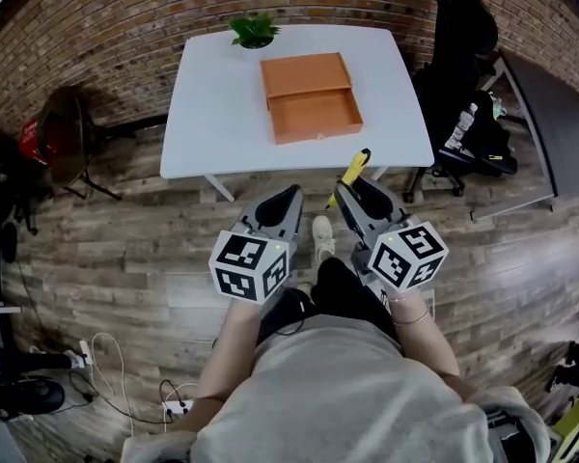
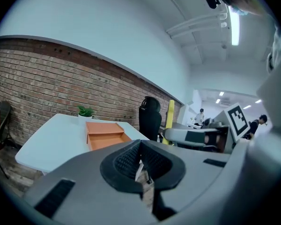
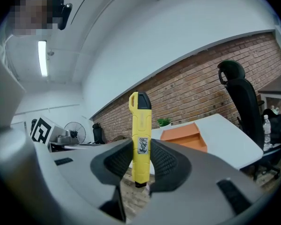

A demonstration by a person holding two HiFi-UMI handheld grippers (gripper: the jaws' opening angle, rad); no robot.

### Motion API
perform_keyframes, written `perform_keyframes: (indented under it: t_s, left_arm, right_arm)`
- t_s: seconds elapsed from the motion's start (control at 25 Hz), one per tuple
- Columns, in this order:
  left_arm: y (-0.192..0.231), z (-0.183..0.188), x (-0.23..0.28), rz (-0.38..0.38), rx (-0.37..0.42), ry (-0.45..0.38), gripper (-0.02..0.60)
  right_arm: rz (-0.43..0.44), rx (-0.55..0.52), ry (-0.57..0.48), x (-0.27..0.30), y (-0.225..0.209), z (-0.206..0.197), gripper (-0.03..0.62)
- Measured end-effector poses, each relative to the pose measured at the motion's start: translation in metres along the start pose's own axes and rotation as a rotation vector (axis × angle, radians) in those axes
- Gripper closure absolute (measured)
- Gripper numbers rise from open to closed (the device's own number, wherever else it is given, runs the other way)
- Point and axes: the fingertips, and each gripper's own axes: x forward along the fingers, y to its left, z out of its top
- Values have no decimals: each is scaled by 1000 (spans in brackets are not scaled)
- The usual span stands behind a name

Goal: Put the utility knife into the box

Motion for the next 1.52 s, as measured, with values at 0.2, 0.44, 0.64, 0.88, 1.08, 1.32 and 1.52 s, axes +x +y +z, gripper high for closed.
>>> perform_keyframes:
  t_s: [0.2,0.44,0.64,0.88,1.08,1.32,1.52]
  left_arm:
    - [30,17,31,30,-15,-3,575]
    - [66,43,90,74,-13,4,575]
    - [94,68,136,121,-31,-5,575]
    - [126,84,177,184,-61,-16,575]
    - [142,90,198,222,-96,-26,575]
    - [155,83,205,252,-137,-17,575]
    - [165,70,203,262,-186,-3,575]
  right_arm:
    - [34,-16,10,43,-27,20,482]
    - [72,-18,20,96,-77,46,482]
    - [120,-30,39,142,-115,75,482]
    - [178,-37,55,185,-146,93,482]
    - [213,-44,88,208,-164,96,482]
    - [254,-30,131,228,-165,87,482]
    - [271,-39,168,241,-161,78,482]
